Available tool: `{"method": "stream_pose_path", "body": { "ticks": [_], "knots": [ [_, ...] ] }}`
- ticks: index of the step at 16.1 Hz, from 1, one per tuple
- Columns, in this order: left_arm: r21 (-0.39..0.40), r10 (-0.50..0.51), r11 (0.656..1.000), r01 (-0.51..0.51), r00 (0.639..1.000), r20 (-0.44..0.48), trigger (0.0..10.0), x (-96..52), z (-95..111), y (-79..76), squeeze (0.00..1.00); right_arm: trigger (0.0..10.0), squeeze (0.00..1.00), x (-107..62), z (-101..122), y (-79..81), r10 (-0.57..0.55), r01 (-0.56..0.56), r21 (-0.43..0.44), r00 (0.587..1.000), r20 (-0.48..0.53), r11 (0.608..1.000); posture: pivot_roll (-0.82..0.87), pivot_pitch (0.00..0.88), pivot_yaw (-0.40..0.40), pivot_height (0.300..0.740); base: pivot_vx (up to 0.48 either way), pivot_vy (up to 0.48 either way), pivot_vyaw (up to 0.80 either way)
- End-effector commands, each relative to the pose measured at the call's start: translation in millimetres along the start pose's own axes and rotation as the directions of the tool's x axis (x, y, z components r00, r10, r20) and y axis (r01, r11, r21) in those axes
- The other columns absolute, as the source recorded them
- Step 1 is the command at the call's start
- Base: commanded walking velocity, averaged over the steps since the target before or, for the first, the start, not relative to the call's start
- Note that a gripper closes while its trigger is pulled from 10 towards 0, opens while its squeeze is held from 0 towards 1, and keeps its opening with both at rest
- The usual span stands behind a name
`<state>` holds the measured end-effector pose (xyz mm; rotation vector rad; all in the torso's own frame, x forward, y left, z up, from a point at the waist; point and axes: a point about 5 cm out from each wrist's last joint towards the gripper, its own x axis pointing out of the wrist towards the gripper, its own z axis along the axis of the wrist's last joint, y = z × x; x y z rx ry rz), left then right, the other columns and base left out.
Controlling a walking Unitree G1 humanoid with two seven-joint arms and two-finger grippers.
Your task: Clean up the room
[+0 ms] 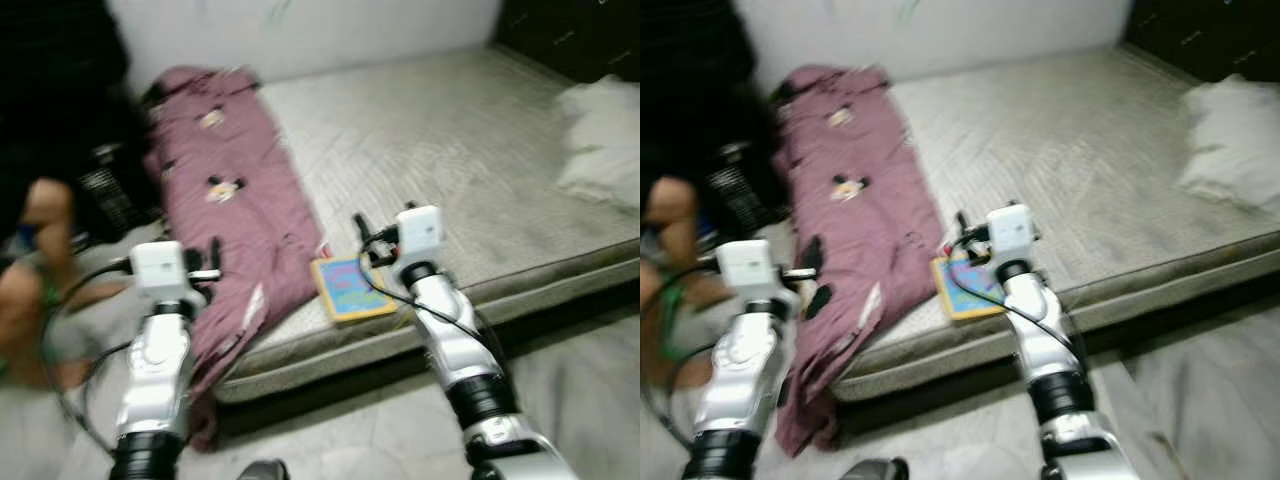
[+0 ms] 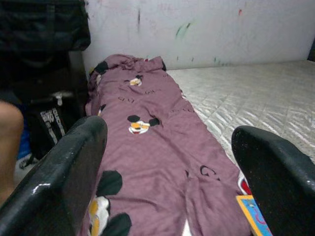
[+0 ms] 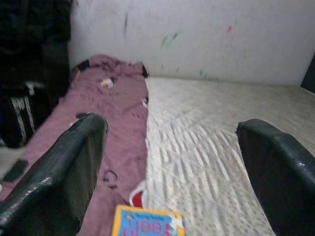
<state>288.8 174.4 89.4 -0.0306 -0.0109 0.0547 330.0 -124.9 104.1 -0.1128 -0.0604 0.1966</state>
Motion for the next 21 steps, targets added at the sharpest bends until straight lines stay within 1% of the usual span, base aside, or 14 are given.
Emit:
{"method": "stream_pose_path", "body": {
  "ticks": [1,2,3,5,9,10,11,13,14,16,21],
  "knots": [
    [0.025,0.034,0.999,-0.034,0.999,0.003,10.0,0.2,1.2,11.5,0.00,10.0,0.00,5.1,8.2,7.8,0.013,-0.013,0.014,0.999,0.037,1.000,0.04,0.000,0.015,0.740,0.000,0.000,0.80],
    [0.031,0.044,0.999,-0.044,0.999,0.011,10.0,0.4,3.6,12.8,0.00,10.0,0.00,5.5,9.9,8.4,0.016,-0.016,0.001,0.999,0.048,1.000,0.05,0.000,0.013,0.740,0.000,0.000,0.80],
    [0.043,0.068,0.997,-0.070,0.996,0.056,10.0,-0.1,14.4,14.8,0.00,10.0,0.00,8.1,20.4,12.2,0.033,-0.031,-0.017,0.995,0.093,0.999,0.06,0.000,0.011,0.740,0.000,0.000,0.79],
    [0.034,0.084,0.996,-0.087,0.994,0.073,10.0,0.1,18.7,15.8,0.00,10.0,0.00,10.2,23.3,13.8,0.036,-0.035,-0.017,0.994,0.101,0.999,0.07,0.000,0.005,0.740,0.000,0.000,0.79],
    [0.034,0.088,0.995,-0.091,0.993,0.078,10.0,0.4,19.5,16.0,0.00,10.0,0.00,11.0,23.8,14.1,0.038,-0.036,-0.016,0.994,0.104,0.999,0.07,0.000,0.005,0.740,0.000,0.000,0.79],
    [0.048,0.044,0.998,-0.050,0.992,0.122,10.0,-5.7,27.7,4.2,0.00,10.0,0.00,9.5,31.8,18.4,0.064,-0.063,-0.007,0.989,0.135,0.998,0.09,0.007,-0.024,0.740,0.000,0.000,0.00],
    [0.021,0.030,0.999,-0.033,0.991,0.130,10.0,-12.1,28.4,0.2,0.00,10.0,0.00,7.0,33.6,20.0,0.079,-0.079,-0.003,0.986,0.144,0.997,0.09,0.013,-0.027,0.740,0.000,0.000,0.00],
    [-0.006,0.029,1.000,-0.029,0.993,0.110,10.0,-15.7,23.5,0.7,0.00,10.0,0.00,5.8,28.9,17.6,0.065,-0.067,0.009,0.990,0.122,0.998,0.09,0.012,-0.027,0.740,0.000,0.000,0.00],
    [-0.016,0.029,1.000,-0.027,0.993,0.110,10.0,-17.8,23.5,0.8,0.00,10.0,0.00,4.8,26.3,17.0,0.057,-0.058,0.009,0.992,0.110,0.998,0.09,0.007,-0.027,0.740,0.266,0.000,-0.58],
    [-0.024,0.019,1.000,-0.016,0.994,0.108,10.0,-17.6,24.0,0.3,0.00,10.0,0.00,3.5,23.4,15.6,0.051,-0.053,0.020,0.994,0.097,0.998,0.08,0.005,-0.020,0.740,0.293,0.000,-0.57],
    [-0.032,-0.033,0.999,0.036,0.995,0.092,10.0,-12.3,24.9,-6.2,0.00,10.0,0.00,0.0,22.5,10.3,0.028,-0.031,0.033,0.996,0.085,0.999,0.06,0.000,0.005,0.740,0.332,0.000,0.00]
  ]
}}
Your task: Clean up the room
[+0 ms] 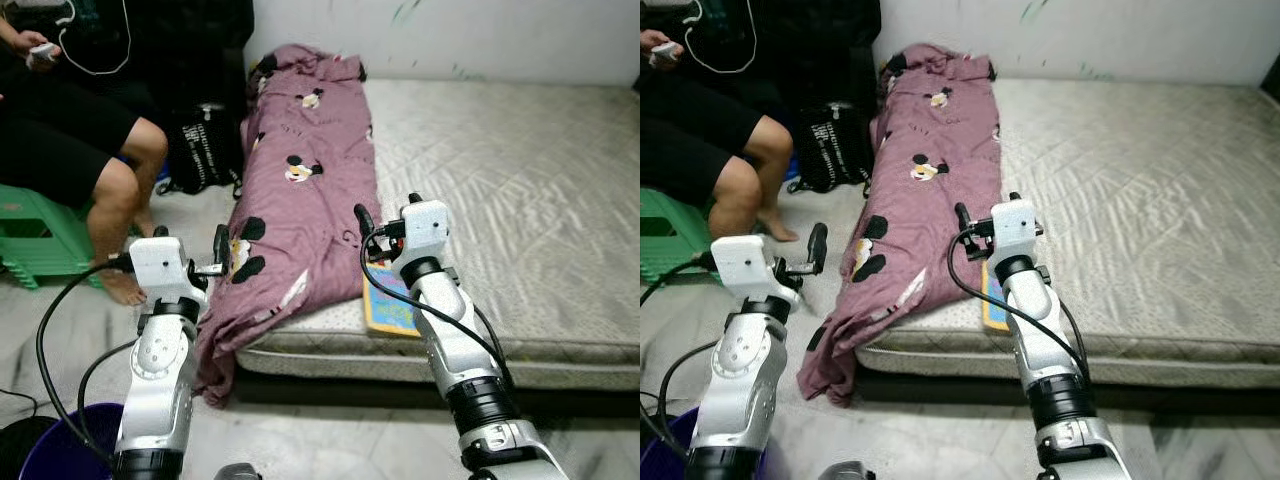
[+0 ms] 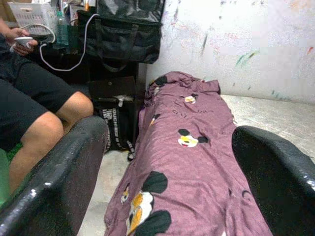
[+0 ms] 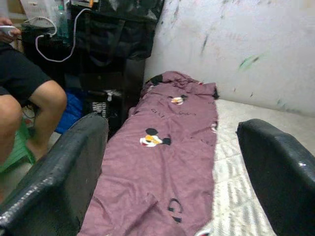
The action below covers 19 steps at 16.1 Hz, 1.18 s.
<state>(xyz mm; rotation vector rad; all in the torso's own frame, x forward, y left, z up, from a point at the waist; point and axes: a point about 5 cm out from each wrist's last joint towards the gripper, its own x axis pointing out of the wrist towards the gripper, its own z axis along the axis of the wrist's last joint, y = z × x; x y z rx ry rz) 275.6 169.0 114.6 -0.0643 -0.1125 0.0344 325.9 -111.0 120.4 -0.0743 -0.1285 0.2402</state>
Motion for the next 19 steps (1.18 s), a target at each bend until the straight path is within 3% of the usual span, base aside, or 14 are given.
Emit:
{"method": "stream_pose_path", "body": {
  "ticks": [1,11,15,19],
  "knots": [
    [0.001,-0.020,1.000,0.020,1.000,-0.010,10.0,2.3,-0.4,-1.2,0.00,10.0,0.00,1.1,4.6,-2.7,-0.014,0.014,0.003,1.000,0.011,1.000,0.06,0.000,0.009,0.740,0.337,0.000,0.00],
    [0.034,-0.032,0.999,0.032,0.999,-0.007,10.0,7.1,-0.1,0.8,0.00,10.0,0.00,7.7,5.1,-2.4,-0.027,0.027,0.014,1.000,0.011,1.000,0.07,0.000,0.003,0.740,0.378,0.000,0.00],
    [0.005,0.029,1.000,-0.029,0.998,-0.052,10.0,-2.5,-10.3,5.5,0.00,10.0,0.00,0.0,1.3,0.8,-0.012,0.012,0.042,1.000,-0.003,0.999,0.08,0.000,-0.005,0.740,0.000,0.000,0.00],
    [-0.010,0.016,1.000,-0.017,0.998,-0.064,10.0,-8.4,-13.1,1.3,0.00,10.0,0.00,-4.4,-4.3,3.5,-0.003,0.003,0.028,1.000,-0.024,1.000,0.08,0.000,-0.010,0.740,0.000,0.000,0.00]
  ]
}}
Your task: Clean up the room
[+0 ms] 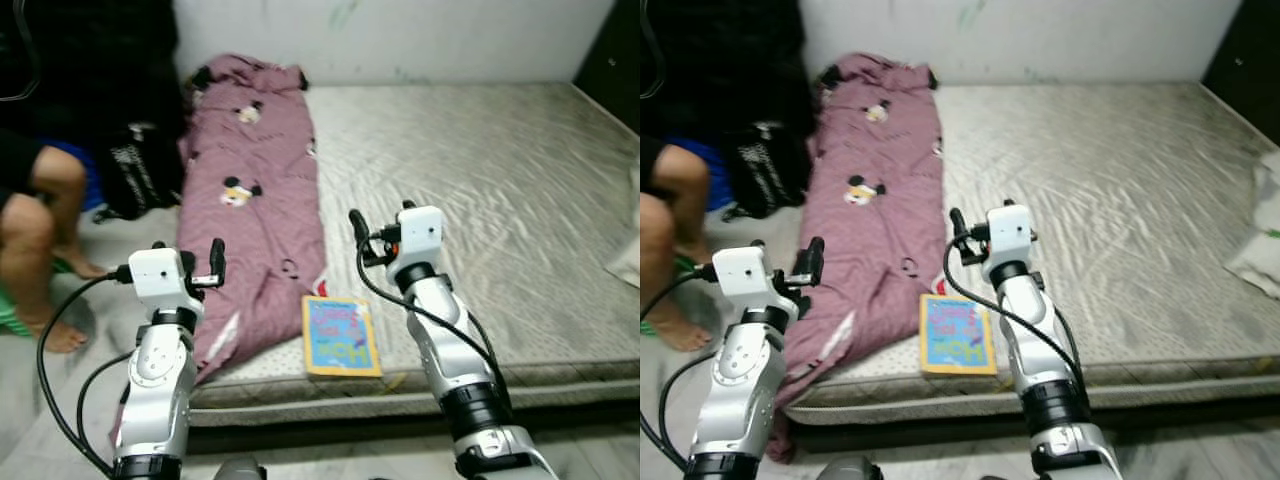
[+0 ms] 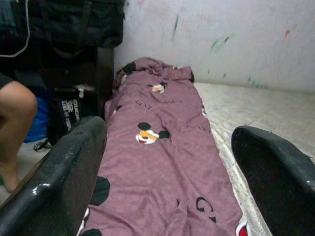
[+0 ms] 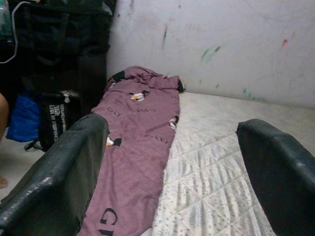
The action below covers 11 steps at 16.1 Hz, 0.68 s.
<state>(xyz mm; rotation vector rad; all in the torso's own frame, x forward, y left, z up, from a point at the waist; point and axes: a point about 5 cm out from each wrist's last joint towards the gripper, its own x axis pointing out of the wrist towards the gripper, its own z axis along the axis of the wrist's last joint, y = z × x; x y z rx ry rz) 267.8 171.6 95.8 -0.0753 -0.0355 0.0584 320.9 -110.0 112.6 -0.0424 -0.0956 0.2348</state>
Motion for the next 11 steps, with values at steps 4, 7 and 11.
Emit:
{"method": "stream_pose_path", "body": {
  "ticks": [4,7,11],
  "knots": [
    [-0.010,-0.043,0.999,0.043,0.999,0.020,10.0,2.6,8.0,-11.3,0.00,10.0,0.00,-2.2,1.8,2.8,0.010,-0.010,-0.016,1.000,-0.009,1.000,0.07,0.000,-0.006,0.740,0.000,0.000,0.00],
    [-0.014,-0.072,0.997,0.072,0.997,0.001,10.0,0.3,6.7,-14.8,0.00,10.0,0.00,-7.7,0.3,2.2,0.001,-0.001,-0.015,1.000,-0.017,1.000,0.05,0.014,0.008,0.740,0.000,-0.095,0.53],
    [-0.012,-0.093,0.996,0.093,0.996,0.002,10.0,2.4,8.0,-17.6,0.00,10.0,0.00,-8.7,0.1,1.8,-0.007,0.007,-0.006,1.000,-0.021,1.000,0.05,0.019,0.015,0.740,0.000,-0.450,0.54]
  ]
}}
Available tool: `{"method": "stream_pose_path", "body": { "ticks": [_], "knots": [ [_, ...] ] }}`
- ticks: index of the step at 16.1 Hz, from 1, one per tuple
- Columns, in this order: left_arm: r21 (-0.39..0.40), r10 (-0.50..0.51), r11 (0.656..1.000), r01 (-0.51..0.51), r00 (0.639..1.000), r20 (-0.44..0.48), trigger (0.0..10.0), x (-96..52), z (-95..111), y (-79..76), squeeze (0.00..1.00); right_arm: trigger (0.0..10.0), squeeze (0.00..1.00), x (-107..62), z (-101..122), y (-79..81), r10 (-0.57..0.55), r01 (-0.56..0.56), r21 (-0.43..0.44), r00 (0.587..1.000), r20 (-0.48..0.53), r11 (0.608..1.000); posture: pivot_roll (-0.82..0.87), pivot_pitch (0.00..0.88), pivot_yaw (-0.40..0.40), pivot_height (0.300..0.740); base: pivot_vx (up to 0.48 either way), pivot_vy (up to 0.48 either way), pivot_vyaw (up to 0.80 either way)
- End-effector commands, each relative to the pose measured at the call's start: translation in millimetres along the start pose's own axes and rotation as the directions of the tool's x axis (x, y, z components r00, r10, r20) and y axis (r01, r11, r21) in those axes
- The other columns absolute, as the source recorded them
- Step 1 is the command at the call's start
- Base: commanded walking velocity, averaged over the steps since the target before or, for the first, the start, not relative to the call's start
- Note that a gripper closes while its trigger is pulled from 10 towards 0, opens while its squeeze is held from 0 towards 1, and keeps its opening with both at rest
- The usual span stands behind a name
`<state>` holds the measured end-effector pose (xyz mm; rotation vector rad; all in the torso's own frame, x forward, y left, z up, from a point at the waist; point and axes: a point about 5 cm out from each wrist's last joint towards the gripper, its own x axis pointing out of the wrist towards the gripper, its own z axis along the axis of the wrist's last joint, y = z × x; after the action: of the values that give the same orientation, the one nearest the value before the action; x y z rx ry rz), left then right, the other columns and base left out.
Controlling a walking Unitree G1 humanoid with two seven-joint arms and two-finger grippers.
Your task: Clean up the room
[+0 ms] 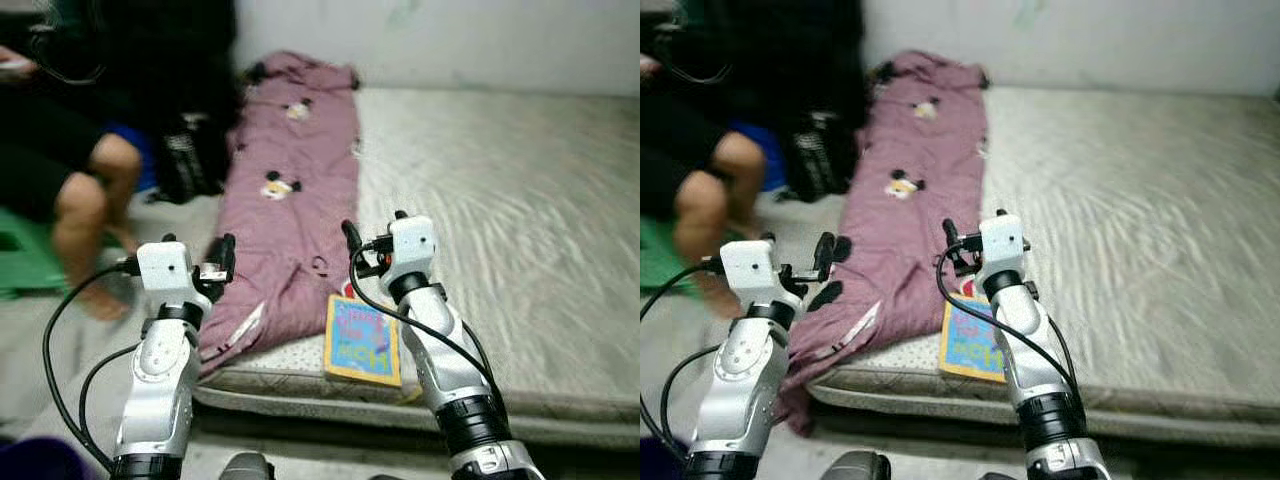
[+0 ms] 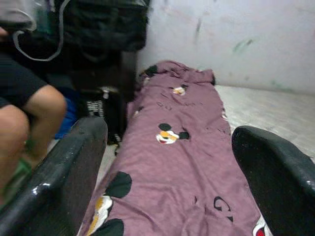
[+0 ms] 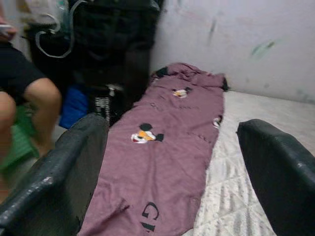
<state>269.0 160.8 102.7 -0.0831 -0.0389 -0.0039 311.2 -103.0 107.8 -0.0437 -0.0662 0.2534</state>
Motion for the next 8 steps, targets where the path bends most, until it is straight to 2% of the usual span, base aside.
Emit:
{"method": "stream_pose_path", "body": {
  "ticks": [1,8],
  "knots": [
    [-0.004,-0.032,0.999,0.032,1.000,0.001,10.0,2.3,2.1,-6.3,0.00,10.0,0.00,-0.5,3.8,-7.4,-0.026,0.026,-0.008,1.000,0.006,1.000,0.05,0.019,0.013,0.740,0.000,-0.480,0.00],
    [-0.006,-0.027,1.000,0.027,1.000,0.004,10.0,4.2,4.1,-5.6,0.00,10.0,0.00,1.7,4.8,-6.5,-0.018,0.018,-0.003,1.000,-0.003,1.000,0.05,0.009,0.007,0.740,0.000,-0.480,0.00]
  ]
}}
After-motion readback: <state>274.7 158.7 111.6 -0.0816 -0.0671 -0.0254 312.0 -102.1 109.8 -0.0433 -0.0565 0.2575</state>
